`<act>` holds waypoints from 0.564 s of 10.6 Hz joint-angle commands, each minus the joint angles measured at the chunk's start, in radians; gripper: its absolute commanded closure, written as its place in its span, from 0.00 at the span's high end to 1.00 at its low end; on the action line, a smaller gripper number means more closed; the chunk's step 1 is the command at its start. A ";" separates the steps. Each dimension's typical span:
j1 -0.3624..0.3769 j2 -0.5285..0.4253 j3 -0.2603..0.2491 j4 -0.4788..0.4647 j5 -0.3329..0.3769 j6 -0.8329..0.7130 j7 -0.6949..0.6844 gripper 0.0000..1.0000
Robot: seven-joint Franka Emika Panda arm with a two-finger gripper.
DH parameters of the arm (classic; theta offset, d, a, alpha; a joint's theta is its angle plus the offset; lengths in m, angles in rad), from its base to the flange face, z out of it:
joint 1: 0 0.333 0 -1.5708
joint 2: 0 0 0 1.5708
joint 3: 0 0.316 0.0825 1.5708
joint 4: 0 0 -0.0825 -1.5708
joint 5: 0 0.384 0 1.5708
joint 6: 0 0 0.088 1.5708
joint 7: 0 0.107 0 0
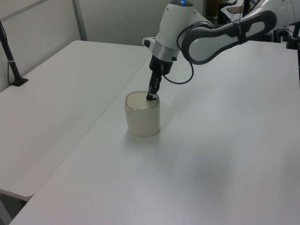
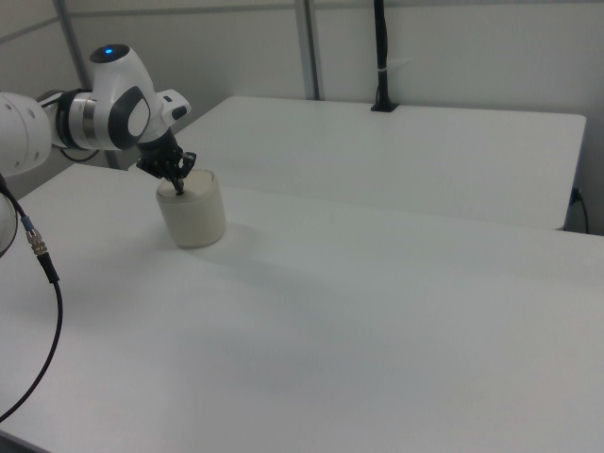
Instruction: Close the trash bin
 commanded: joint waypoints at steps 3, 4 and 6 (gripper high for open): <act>-0.068 -0.237 -0.008 -0.089 -0.011 -0.299 0.006 0.39; -0.090 -0.299 -0.006 -0.121 -0.013 -0.383 0.006 0.65; -0.139 -0.392 0.000 -0.143 -0.031 -0.547 0.004 1.00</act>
